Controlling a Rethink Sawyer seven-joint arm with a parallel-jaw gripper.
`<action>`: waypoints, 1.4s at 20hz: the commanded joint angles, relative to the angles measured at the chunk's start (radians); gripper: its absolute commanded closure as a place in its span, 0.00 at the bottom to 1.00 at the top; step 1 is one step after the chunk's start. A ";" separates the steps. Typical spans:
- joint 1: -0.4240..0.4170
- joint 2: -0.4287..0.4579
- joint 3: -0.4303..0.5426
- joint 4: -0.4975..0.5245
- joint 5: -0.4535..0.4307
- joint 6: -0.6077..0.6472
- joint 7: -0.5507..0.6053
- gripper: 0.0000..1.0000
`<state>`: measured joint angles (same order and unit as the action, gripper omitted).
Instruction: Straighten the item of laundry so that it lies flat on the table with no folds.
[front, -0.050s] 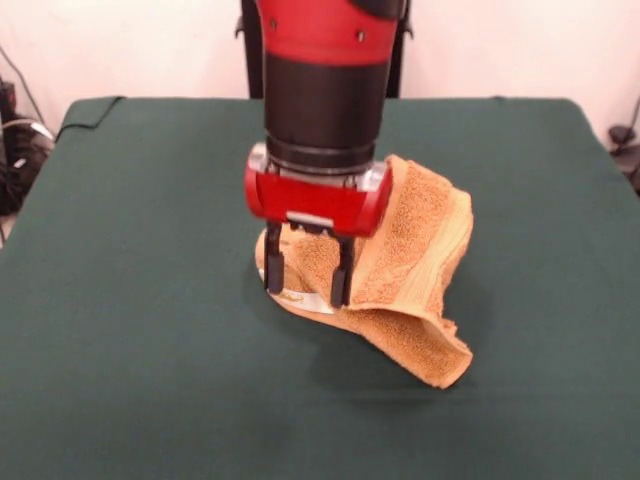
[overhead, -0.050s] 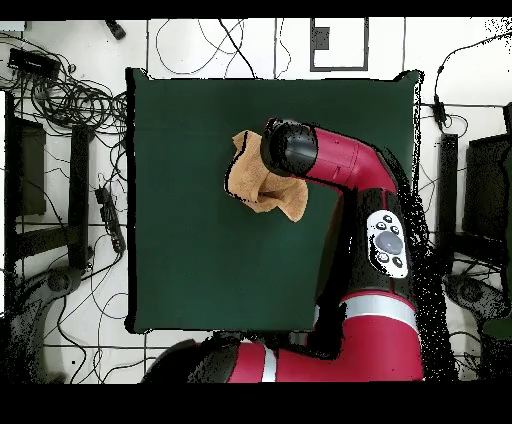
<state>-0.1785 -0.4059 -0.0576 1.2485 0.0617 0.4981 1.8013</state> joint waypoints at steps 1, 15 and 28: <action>0.039 0.023 0.016 0.048 0.046 0.004 0.231 0.00; 0.181 -0.100 -0.097 0.146 0.152 0.154 0.348 0.00; 0.258 -0.134 -0.121 0.256 0.259 0.147 0.332 0.00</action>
<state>0.0425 -0.5662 -0.2082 1.3432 0.2578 0.5276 1.8015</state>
